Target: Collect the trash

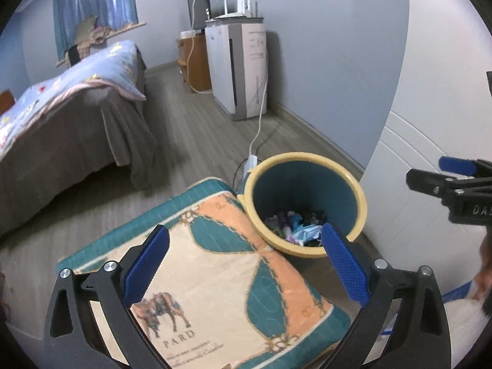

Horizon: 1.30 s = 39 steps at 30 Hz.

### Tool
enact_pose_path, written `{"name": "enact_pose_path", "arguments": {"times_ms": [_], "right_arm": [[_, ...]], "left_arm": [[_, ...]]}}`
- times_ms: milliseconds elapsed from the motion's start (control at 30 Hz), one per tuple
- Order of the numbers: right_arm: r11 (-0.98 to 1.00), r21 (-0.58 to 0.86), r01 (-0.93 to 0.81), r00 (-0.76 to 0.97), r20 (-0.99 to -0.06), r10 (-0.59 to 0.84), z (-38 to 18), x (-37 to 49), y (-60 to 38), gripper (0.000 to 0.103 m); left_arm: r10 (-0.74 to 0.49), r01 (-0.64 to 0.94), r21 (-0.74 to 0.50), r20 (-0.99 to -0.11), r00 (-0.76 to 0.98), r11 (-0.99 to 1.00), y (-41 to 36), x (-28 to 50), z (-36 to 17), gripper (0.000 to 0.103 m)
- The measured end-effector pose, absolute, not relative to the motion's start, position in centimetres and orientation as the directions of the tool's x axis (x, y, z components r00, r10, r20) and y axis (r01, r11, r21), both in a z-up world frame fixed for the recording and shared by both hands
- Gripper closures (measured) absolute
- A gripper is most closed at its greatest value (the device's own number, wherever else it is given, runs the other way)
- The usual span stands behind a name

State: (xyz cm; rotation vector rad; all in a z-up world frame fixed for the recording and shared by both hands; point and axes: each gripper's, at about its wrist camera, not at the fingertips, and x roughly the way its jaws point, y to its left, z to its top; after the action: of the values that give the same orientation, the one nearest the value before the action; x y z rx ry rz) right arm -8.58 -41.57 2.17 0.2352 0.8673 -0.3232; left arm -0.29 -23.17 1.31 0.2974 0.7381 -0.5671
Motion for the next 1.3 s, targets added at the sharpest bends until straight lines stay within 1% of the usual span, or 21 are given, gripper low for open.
{"name": "enact_pose_path", "arguments": {"times_ms": [200,400,733,1300], "right_arm": [[0.914,0.082,0.397,0.603,-0.774,-0.193,2.1,-8.9,-42.0,0.006],[0.909,0.086,0.407,0.602,-0.774,-0.196,2.1,-9.0,-41.9,0.006],[0.921,0.033,0.388,0.598,-0.77,-0.225,2.5,-8.7,-40.8,0.006],[0.915,0.037,0.402,0.594,-0.771,-0.23,2.5,-8.9,-40.9,0.006]], "left_arm": [[-0.39,0.584,0.028,-0.717,0.577,0.811,-23.0,0.2,1.2,0.005],[-0.388,0.588,0.042,-0.713,0.584,0.808,-22.8,0.1,1.2,0.005],[-0.395,0.592,0.04,-0.71,0.584,0.805,-22.3,-0.1,1.3,0.005],[-0.406,0.609,0.042,-0.709,0.577,0.792,-22.2,-0.7,1.5,0.005]]}}
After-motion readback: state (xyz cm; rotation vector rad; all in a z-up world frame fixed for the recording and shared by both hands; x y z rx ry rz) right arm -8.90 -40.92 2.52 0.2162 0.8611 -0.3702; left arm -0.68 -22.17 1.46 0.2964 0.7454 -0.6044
